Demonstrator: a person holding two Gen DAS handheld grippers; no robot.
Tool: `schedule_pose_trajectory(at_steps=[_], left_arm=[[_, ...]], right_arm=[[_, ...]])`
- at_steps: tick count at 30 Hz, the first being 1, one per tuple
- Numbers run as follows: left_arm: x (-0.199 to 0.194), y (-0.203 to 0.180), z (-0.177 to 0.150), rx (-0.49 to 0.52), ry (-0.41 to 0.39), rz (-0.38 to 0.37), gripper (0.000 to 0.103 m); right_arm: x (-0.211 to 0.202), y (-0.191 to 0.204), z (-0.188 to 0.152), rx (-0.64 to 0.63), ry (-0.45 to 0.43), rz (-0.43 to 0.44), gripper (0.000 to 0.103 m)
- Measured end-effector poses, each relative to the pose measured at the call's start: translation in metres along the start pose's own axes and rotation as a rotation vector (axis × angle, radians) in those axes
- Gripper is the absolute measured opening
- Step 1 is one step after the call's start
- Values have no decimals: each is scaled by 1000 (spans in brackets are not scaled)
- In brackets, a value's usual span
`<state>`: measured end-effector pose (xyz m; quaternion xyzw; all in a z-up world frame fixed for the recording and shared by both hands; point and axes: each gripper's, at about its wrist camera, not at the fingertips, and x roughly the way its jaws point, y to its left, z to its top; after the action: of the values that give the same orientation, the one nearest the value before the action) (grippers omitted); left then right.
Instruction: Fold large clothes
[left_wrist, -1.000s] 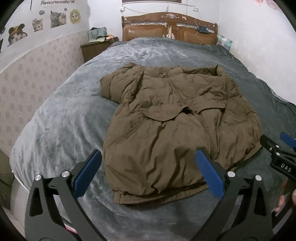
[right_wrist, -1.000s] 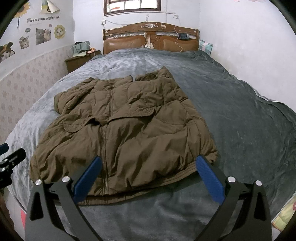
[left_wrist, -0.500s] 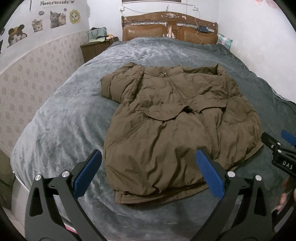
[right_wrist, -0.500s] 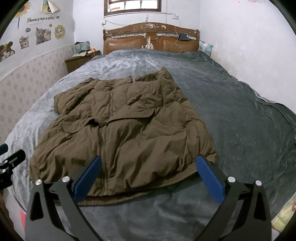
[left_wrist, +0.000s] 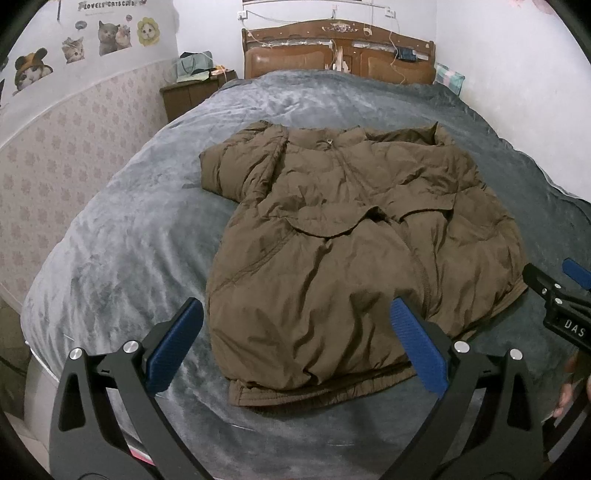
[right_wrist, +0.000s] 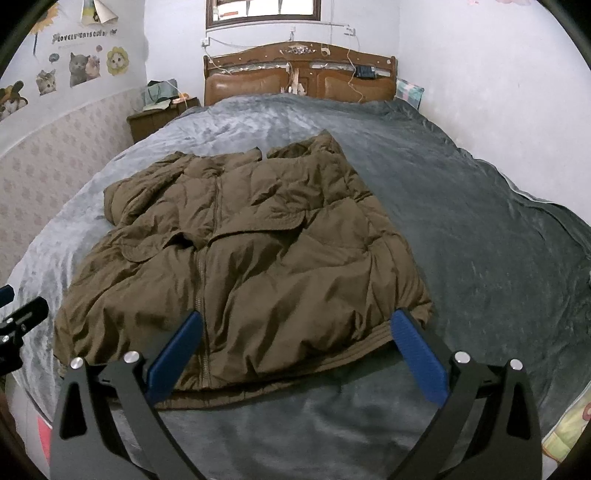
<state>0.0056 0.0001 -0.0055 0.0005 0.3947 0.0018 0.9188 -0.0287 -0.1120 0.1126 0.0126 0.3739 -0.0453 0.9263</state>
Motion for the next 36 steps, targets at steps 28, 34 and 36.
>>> schedule_pose_trajectory(at_steps=[28, 34, 36], left_arm=[[9, 8, -4, -30, 33, 10, 100], [22, 11, -9, -50, 55, 16, 100], [30, 12, -12, -52, 58, 26, 100]], right_arm=[[8, -4, -5, 9, 14, -14, 101], [15, -6, -7, -1, 21, -28, 101], [18, -7, -7, -7, 17, -39, 101]])
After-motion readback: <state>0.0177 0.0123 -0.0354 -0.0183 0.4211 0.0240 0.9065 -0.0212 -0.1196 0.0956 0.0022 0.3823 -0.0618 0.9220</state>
